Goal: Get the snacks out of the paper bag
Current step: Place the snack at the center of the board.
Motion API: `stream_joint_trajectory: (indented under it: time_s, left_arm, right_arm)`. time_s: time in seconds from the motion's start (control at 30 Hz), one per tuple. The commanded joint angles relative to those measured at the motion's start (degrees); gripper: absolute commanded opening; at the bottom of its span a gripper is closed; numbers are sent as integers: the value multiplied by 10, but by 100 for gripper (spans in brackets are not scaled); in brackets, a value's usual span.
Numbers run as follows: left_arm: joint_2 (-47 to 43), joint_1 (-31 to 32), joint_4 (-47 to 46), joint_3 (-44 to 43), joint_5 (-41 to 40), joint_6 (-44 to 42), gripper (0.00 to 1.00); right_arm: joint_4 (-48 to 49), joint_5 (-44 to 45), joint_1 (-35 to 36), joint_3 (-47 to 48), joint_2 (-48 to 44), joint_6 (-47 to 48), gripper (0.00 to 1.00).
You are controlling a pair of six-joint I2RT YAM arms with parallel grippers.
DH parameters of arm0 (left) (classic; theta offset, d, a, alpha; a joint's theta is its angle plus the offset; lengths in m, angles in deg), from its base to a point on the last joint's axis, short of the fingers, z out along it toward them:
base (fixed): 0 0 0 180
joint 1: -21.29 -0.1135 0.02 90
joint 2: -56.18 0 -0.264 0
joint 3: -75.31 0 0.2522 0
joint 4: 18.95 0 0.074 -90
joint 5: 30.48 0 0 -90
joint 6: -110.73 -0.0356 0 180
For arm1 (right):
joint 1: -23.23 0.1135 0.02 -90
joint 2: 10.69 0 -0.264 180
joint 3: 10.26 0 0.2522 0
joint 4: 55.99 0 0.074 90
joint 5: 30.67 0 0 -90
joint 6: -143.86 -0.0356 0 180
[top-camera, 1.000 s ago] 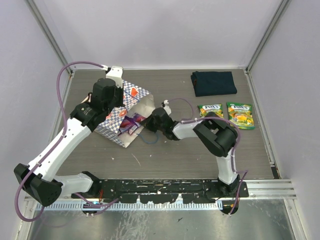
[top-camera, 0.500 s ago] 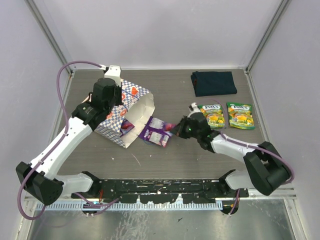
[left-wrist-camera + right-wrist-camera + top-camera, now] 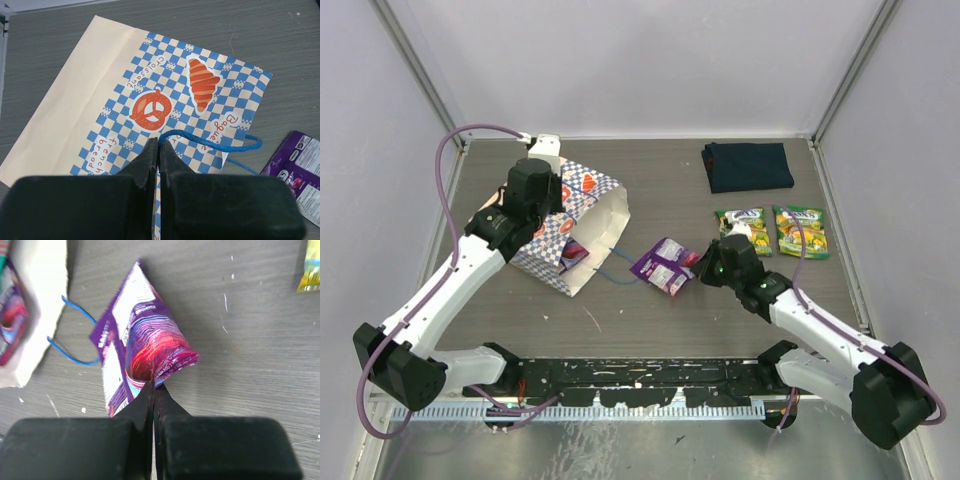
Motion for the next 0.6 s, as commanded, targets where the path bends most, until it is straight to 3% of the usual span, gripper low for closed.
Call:
stream_joint_trajectory:
  time_s: [0.0,0.1,0.33,0.57]
  left_arm:
    - [-20,-6,-38,-5,-10,-6,0]
    - [-23,-6,-41,-3,-12,-4,0]
    - [-25,-7,-41,-8,-16,-5,0]
    - [-4,-24,-58,-18,-24,-21,0]
  right_arm:
    - [-59,34,1,145,13,-12,1]
    - [-74,28,2,233,61,19,1]
    - [-168,25,1,507,287,313,1]
    - [-220,70,1,714,495,497,1]
